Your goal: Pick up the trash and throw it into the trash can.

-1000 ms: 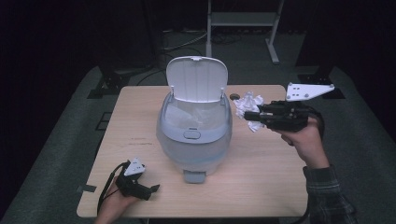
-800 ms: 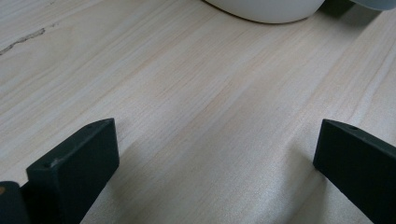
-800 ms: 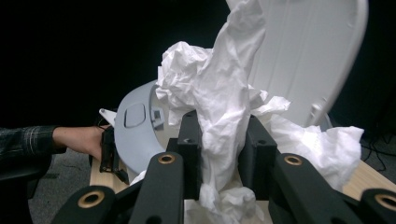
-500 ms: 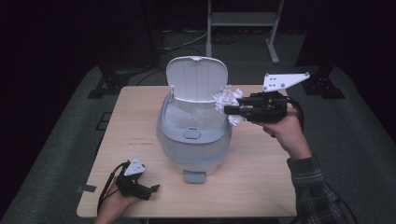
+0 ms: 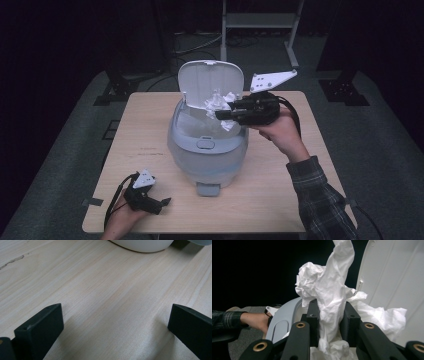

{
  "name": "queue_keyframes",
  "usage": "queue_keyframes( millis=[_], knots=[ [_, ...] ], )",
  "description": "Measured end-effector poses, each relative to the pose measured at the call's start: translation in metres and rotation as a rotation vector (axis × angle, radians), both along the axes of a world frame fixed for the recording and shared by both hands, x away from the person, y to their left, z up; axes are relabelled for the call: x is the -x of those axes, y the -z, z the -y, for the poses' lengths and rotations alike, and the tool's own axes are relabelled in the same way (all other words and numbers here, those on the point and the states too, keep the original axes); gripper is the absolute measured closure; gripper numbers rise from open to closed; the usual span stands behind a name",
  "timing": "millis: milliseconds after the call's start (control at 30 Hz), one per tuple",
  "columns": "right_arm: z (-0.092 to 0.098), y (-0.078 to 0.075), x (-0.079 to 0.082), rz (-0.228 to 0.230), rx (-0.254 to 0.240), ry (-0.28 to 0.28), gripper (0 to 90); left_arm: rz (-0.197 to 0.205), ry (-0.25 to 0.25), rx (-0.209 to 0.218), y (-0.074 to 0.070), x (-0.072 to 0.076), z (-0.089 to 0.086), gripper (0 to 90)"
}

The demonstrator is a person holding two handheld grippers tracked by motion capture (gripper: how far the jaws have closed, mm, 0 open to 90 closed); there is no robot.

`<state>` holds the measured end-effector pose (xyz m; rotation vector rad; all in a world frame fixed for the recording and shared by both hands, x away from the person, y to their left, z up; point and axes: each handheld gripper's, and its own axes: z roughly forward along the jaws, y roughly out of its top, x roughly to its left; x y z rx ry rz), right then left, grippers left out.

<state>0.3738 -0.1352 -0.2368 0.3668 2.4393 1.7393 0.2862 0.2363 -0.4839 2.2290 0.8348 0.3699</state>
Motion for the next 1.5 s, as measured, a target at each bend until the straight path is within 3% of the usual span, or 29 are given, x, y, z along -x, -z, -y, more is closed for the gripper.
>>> queue_keyframes(
  millis=[267,667,800,1300,1500],
  knots=[
    [-0.022,0.003,-0.011,-0.020,0.030,-0.008,67.3,0.000,0.000,0.000,0.000,0.000,0.000,0.0],
    [-0.033,0.006,-0.012,-0.014,0.051,0.016,39.5,0.000,0.000,0.000,0.000,0.000,0.000,0.0],
    [-0.032,0.005,-0.010,-0.005,0.053,0.024,35.2,0.000,-0.001,0.000,0.000,0.000,0.000,0.0],
    [-0.020,0.007,-0.007,-0.001,0.043,0.051,28.5,0.000,0.000,0.000,0.000,0.000,0.000,0.0],
    [-0.011,0.007,-0.003,0.005,0.040,0.059,32.2,0.000,-0.001,0.000,0.000,0.000,0.000,0.0]
  ],
)
